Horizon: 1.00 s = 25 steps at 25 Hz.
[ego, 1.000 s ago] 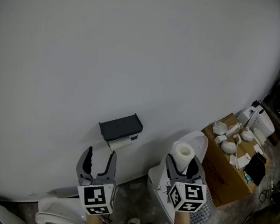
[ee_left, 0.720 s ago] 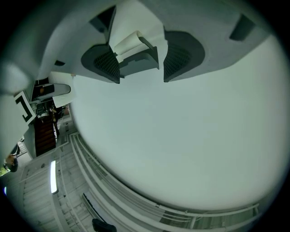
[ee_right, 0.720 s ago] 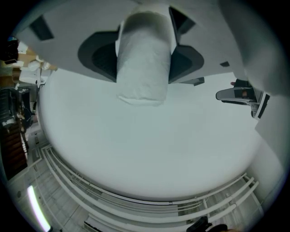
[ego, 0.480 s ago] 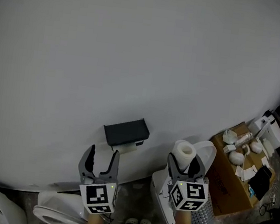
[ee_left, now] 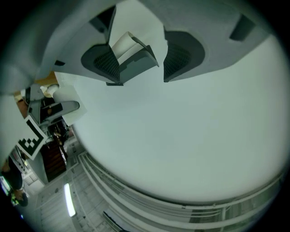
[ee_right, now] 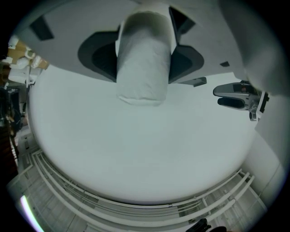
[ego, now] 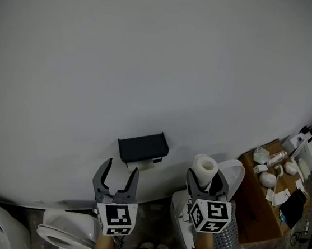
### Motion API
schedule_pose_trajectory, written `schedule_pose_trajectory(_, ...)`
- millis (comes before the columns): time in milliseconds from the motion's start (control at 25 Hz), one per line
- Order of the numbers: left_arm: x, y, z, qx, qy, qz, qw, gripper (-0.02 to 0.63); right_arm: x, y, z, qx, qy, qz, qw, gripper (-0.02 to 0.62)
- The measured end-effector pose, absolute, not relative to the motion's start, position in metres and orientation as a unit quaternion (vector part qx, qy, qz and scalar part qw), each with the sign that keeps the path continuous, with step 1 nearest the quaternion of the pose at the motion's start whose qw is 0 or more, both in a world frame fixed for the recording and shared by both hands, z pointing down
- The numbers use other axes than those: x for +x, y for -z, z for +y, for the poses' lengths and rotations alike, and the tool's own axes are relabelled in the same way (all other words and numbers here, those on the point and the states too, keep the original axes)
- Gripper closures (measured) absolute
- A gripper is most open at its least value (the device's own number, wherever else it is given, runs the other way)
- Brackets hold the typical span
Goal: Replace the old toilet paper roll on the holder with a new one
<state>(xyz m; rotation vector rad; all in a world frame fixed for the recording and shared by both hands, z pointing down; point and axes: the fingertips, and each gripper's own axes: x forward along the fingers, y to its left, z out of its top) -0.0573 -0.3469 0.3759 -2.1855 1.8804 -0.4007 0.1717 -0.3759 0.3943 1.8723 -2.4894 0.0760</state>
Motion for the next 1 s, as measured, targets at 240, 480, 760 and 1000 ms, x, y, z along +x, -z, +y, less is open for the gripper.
schedule_pose_trajectory(240, -0.036, -0.411, -0.356, -0.726, 0.275, 0.604, 0.178, 0.320, 0.174, -0.400, -0.379, 0.600, -0.028, -0.799, 0.018, 0.281)
schedule_pose_trajectory(480, -0.018, -0.444, -0.368, -0.677, 0.397, 0.562, 0.261, 0.313, 0.180, -0.403, -0.381, 0.604, -0.032, -0.796, 0.018, 0.279)
schedule_pose_trajectory(760, -0.007, -0.483, -0.381, -0.606, 0.511, 0.507, 0.339, 0.313, 0.187, -0.408, -0.385, 0.609, -0.035, -0.792, 0.021, 0.279)
schedule_pose_trajectory(1000, -0.006, -0.501, -0.392, -0.585, 0.547, 0.487, 0.349, 0.313, 0.193, -0.409, -0.390, 0.613, -0.036, -0.789, 0.022, 0.279)
